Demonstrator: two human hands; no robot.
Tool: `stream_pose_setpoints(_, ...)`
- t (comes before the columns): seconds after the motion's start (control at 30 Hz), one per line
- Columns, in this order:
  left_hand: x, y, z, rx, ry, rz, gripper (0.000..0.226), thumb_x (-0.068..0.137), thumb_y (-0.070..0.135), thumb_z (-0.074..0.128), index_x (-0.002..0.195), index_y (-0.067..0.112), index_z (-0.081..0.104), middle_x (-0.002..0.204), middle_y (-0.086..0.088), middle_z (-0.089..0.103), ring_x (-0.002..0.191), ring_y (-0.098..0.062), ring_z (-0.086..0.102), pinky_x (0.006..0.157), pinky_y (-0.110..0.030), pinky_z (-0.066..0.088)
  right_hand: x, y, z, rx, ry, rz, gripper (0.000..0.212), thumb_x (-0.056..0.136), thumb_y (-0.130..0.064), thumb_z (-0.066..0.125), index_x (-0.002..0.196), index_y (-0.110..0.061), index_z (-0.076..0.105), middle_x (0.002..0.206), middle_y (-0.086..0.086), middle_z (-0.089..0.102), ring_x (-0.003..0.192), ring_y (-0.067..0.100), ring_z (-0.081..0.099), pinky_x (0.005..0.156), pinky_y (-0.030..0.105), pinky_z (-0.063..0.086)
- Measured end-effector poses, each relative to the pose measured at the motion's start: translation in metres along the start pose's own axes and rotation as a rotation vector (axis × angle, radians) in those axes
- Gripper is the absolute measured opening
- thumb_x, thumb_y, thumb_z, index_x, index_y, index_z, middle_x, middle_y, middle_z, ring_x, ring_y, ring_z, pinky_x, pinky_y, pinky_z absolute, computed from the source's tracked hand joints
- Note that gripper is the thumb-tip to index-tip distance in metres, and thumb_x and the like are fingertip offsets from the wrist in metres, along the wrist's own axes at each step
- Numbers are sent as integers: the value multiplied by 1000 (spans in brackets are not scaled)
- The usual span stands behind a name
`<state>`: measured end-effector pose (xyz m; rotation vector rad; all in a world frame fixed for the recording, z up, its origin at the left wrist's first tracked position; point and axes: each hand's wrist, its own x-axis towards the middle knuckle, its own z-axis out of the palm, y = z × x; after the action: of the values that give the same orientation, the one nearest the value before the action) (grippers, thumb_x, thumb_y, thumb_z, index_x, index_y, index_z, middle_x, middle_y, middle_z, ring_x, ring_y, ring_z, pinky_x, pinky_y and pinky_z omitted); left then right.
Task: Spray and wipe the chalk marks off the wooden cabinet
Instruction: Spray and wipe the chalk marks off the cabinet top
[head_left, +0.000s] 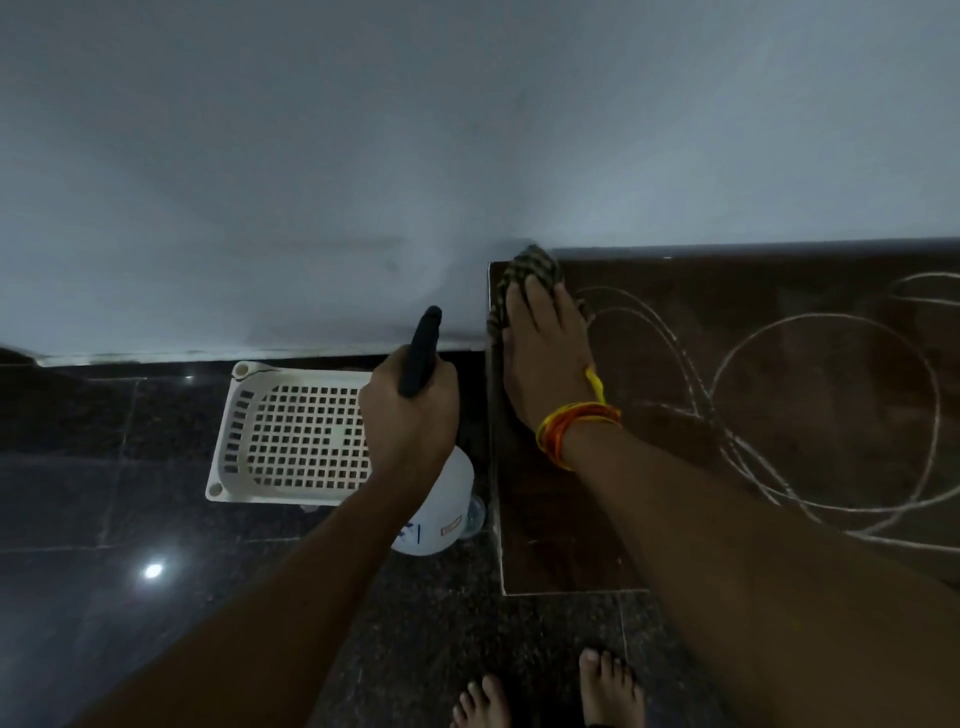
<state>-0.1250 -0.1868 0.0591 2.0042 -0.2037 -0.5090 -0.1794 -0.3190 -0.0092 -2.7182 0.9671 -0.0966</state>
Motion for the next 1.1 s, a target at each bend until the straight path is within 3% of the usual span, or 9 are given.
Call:
stream_pose_setpoints(0.13, -1, 3, -2, -19, 10, -43, 21, 89, 14, 56, 73, 0, 55, 75, -32, 63, 53, -25, 46, 51, -36, 39, -48, -12, -7, 4, 88, 34, 51, 92, -26, 29, 138, -8, 45, 142, 14, 46, 131, 40, 39, 107, 52, 32)
stream_pose_setpoints(0.2, 0, 6, -2, -22, 17, -51, 23, 90, 14, 56, 70, 2, 53, 65, -26, 58, 52, -24, 44, 51, -36, 39, -59, -14, -11, 12, 91, 27, 50, 92, -26, 32, 136, -8, 48, 139, 13, 49, 130, 40, 42, 104, 52, 35)
stream_pose_setpoints(0.3, 7, 9, 0, -25, 26, -51, 26, 91, 14, 56, 65, 10, 50, 53, -8, 45, 51, -24, 42, 52, -34, 39, -34, -9, -10, -11, 74, 18, 53, 90, -27, 30, 135, -8, 48, 139, 15, 49, 129, 41, 42, 103, 55, 35)
stream_pose_setpoints(0.43, 16, 8, 2, 17, 34, -17, 29, 91, 17, 54, 63, 18, 48, 52, -4, 44, 50, -23, 44, 52, -35, 39, 20, -3, -8, 30, -20, 3, 55, 94, -29, 23, 144, -8, 33, 150, 15, 32, 138, 41, 25, 112, 54, 24)
stream_pose_setpoints(0.57, 15, 6, 1, 44, 39, -5, 29, 90, 17, 54, 62, 19, 46, 52, -2, 45, 51, -22, 44, 52, -35, 38, 32, 2, -2, 29, 21, 12, 51, 96, -24, 31, 144, -9, 33, 151, 15, 31, 138, 41, 25, 113, 52, 22)
stream_pose_setpoints(0.67, 7, 6, -3, 33, 34, -27, 31, 91, 17, 54, 60, 19, 45, 52, -2, 44, 49, -19, 41, 52, -32, 36, -7, -4, 2, -48, -50, -34, 54, 94, -25, 34, 146, -10, 29, 153, 13, 28, 140, 38, 23, 115, 52, 21)
stream_pose_setpoints(0.77, -4, 5, -6, 1, 40, -33, 33, 89, 14, 55, 59, 20, 45, 51, 0, 43, 48, -16, 39, 50, -30, 34, -70, -16, -7, -4, 34, -3, 50, 93, -23, 42, 141, -9, 40, 146, 13, 41, 135, 40, 33, 111, 51, 25)
stream_pose_setpoints(0.97, -32, -12, -13, -6, 25, -60, 29, 89, 14, 56, 61, 19, 49, 53, -3, 45, 53, -23, 43, 53, -35, 39, -140, -31, -7, -22, -44, 1, 65, 83, -20, 64, 142, -10, 38, 148, 12, 38, 137, 38, 30, 112, 50, 27)
stream_pose_setpoints(1.1, -49, -19, -17, 16, 26, -64, 28, 89, 14, 56, 62, 17, 48, 54, -4, 44, 53, -23, 43, 53, -38, 41, -177, -45, -7, -10, -51, 31, 64, 83, -21, 66, 141, -11, 40, 147, 10, 40, 136, 38, 34, 109, 51, 28)
